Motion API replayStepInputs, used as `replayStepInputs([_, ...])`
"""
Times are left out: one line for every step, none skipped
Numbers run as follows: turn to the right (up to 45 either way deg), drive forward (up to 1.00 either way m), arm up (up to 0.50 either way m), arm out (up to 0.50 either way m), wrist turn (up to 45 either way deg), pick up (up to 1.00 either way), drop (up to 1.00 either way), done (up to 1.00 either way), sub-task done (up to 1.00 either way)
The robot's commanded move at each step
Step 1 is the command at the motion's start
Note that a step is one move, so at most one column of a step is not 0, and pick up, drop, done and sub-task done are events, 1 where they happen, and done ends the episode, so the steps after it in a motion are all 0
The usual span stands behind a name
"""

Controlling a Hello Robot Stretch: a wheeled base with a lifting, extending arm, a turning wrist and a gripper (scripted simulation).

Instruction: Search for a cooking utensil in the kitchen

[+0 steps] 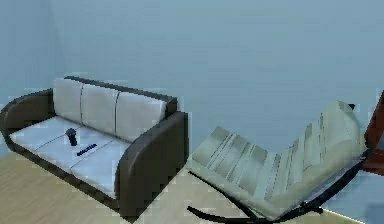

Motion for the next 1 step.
replayStepInputs([0.0,0.15,0.00,0.00,0.0,0.00,0.00,0.00,0.00])
